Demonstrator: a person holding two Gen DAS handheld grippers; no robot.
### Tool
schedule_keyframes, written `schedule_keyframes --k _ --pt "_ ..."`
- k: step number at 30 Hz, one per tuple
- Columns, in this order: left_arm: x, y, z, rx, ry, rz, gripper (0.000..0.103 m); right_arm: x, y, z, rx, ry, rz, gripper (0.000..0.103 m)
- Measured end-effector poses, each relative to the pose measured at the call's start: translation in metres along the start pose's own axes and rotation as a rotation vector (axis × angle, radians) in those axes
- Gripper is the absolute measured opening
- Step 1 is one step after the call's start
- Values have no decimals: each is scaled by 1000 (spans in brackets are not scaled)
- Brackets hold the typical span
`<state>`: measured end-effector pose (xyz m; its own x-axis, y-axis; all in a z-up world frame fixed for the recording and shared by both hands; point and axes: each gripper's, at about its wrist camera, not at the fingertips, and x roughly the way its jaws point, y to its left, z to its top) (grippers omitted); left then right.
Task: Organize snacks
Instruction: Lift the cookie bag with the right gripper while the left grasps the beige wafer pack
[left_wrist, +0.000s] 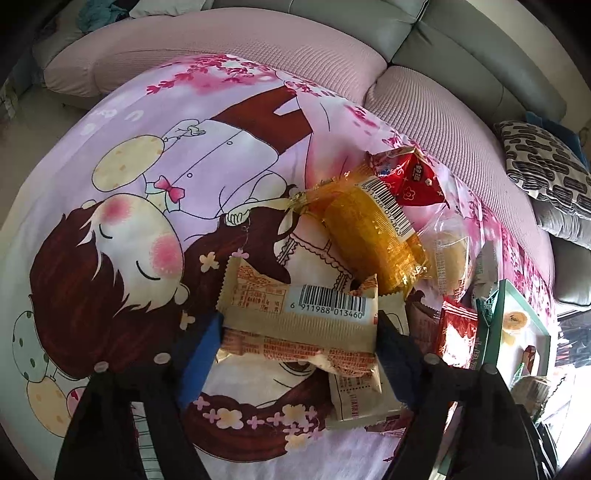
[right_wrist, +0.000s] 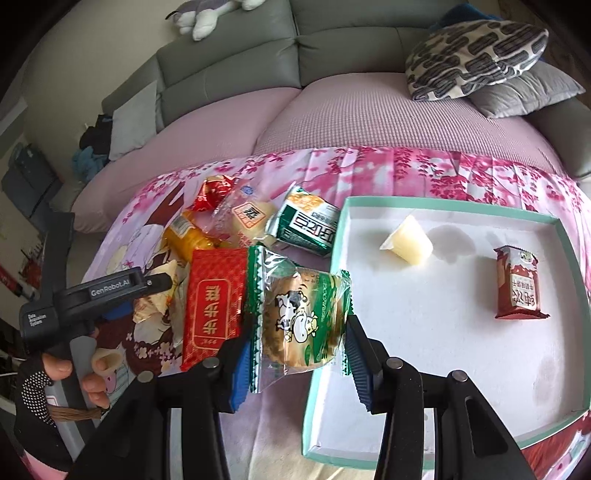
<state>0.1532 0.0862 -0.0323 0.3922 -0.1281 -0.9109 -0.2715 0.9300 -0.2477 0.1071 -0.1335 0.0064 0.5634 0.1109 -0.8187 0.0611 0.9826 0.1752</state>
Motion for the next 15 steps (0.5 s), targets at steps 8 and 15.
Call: schedule_keyframes --k 8,15 --pt "-25 -1 -2 0 -54 8 72 5 -6 -4 17 19 -7 48" --pt "-60 -24 -12 44 -134 -51 72 -2 -15 -6 38 2 -32 48"
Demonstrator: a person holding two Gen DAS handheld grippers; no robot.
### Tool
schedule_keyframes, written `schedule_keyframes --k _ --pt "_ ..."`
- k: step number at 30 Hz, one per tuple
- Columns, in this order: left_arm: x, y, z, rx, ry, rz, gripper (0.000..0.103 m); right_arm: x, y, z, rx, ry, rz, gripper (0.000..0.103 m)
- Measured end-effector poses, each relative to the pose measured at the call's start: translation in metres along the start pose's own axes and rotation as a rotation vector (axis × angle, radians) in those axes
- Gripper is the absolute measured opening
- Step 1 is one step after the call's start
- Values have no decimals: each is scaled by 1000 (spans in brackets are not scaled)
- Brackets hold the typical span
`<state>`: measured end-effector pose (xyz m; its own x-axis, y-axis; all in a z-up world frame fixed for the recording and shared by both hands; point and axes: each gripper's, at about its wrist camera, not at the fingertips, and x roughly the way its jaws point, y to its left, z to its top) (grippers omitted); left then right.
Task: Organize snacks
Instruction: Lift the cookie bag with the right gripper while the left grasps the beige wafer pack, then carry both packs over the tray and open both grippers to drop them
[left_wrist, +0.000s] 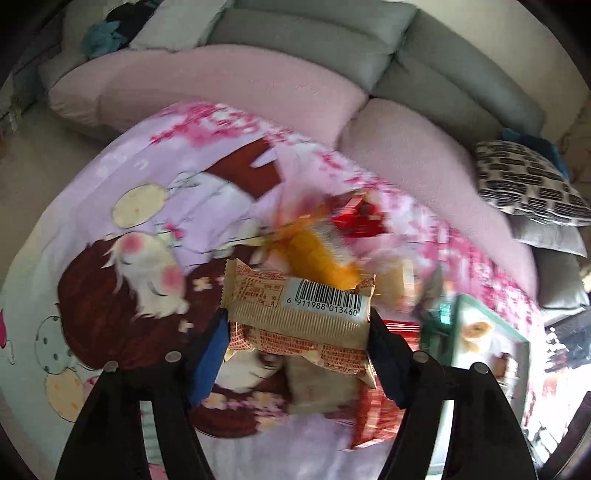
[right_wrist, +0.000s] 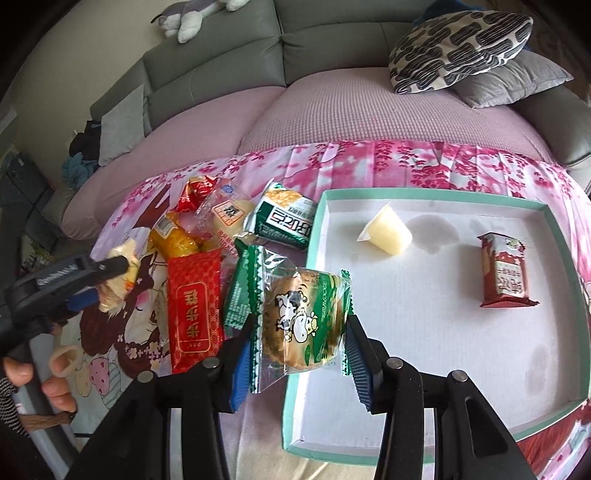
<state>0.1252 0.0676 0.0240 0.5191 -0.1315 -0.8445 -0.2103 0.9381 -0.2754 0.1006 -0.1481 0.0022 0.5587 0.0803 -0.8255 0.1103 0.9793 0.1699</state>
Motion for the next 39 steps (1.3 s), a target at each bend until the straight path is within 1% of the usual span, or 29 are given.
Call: schedule_keyframes --k 2,6,9,13,18,21,25,28,31,39 --pt "-4 -15 -5 34 -5 -41 72 -1 -5 0 9 -1 -13 48" --pt "-10 -57 -20 148 -5 -120 73 -7 -27 1 52 -16 -69 48" --pt "-11 -89 -32 227 8 -165 73 -16 -52 2 109 -37 -115 48" --pt "-11 -124 -49 319 27 -198 73 -29 -84 -1 177 -57 -191 48" --pt "-7 -156 -71 413 53 -216 73 -43 -127 -4 289 -64 -266 48" --pt "-4 -173 -85 465 69 -220 73 -52 -152 -8 347 -71 -330 48" --pt "1 -191 -99 503 85 -230 73 -62 -178 -15 402 -67 -401 49" --pt "7 -205 -109 551 94 -230 73 -65 -191 -20 436 -59 -419 49" --pt "12 -213 -119 586 100 -225 73 -64 -195 -21 443 -51 -425 49" --pt "16 -213 -121 591 104 -222 76 -56 -191 -20 425 -38 -411 49"
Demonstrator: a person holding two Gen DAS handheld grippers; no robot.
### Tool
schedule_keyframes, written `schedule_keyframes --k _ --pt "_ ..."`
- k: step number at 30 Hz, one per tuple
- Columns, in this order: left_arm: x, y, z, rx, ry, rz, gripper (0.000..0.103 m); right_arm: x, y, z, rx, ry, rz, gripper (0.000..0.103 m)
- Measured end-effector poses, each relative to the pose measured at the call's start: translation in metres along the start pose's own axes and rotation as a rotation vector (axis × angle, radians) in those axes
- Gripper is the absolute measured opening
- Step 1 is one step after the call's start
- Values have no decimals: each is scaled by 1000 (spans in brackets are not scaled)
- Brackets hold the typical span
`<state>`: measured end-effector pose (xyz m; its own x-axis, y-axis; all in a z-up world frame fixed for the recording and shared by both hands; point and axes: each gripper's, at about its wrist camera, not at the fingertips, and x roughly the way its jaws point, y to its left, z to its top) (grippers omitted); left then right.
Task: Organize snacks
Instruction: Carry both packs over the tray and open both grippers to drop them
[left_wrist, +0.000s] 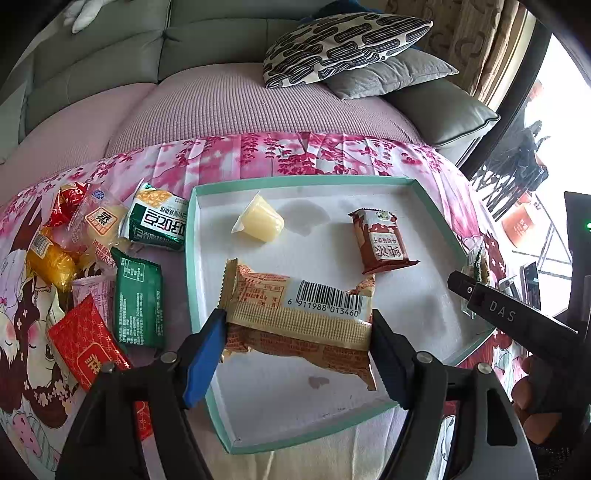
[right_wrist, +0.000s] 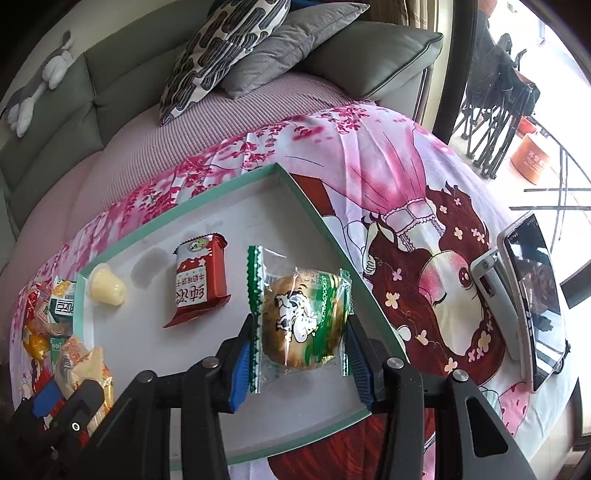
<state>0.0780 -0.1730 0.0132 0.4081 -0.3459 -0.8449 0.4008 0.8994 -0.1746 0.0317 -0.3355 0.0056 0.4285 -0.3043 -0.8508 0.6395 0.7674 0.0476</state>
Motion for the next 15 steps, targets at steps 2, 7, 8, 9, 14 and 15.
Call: schedule_keyframes --k 2,7,8,9,14,15 --pt "0 0 0 3 2 1 77 1 1 -1 -3 3 1 49" --pt "-7 -4 0 23 -23 -9 81 3 3 -2 -9 10 2 49" --pt "-8 -4 0 26 -27 -7 84 3 2 -2 -10 12 2 49" --pt "-9 -4 1 26 -31 -4 87 4 2 -2 -11 14 3 50" --pt "-13 7 3 -11 -53 33 87 8 4 -3 -20 28 23 58" --pt "-14 11 3 -26 -59 42 88 9 5 -3 -23 30 28 67"
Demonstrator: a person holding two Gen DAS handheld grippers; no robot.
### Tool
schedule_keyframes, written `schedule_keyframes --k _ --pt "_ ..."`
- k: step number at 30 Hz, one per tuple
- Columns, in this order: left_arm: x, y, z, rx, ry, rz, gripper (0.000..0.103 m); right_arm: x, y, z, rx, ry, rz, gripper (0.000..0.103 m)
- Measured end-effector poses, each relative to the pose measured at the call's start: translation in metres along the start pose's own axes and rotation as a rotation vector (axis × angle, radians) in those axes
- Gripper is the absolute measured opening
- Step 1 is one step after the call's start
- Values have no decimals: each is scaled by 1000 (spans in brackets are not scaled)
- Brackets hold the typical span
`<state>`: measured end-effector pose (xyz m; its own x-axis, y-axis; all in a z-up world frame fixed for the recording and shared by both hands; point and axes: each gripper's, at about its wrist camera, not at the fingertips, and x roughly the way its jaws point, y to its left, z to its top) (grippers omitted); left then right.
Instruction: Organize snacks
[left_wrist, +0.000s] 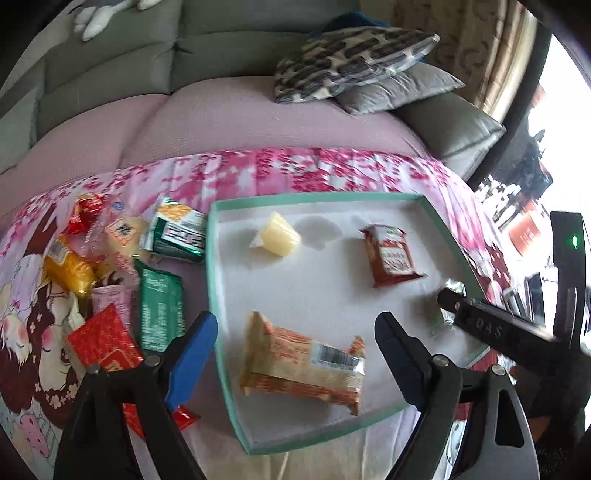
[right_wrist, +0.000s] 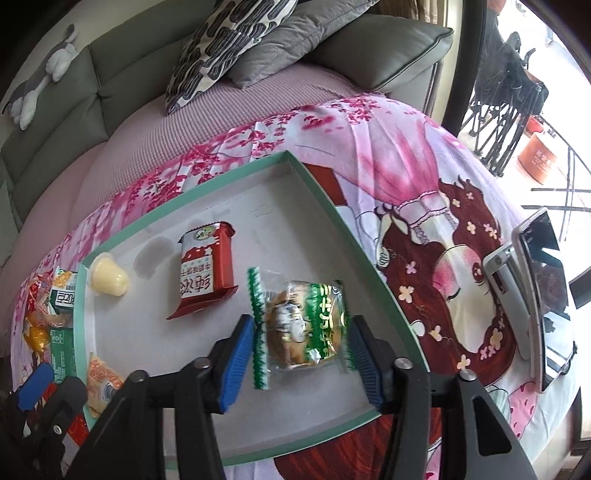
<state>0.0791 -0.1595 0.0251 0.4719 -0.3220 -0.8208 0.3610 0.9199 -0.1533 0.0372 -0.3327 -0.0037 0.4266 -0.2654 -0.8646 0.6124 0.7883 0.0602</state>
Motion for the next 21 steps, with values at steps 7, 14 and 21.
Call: schedule_keyframes --k 7,14,21 --pt "-4 37 4 -129 -31 100 94 3 12 -2 -48 -2 12 85" --pt "-7 74 3 -207 -27 203 94 -2 25 -4 -88 -28 35 103" --pt "-20 106 -3 -251 -17 246 99 -7 38 -6 -99 -47 76 103"
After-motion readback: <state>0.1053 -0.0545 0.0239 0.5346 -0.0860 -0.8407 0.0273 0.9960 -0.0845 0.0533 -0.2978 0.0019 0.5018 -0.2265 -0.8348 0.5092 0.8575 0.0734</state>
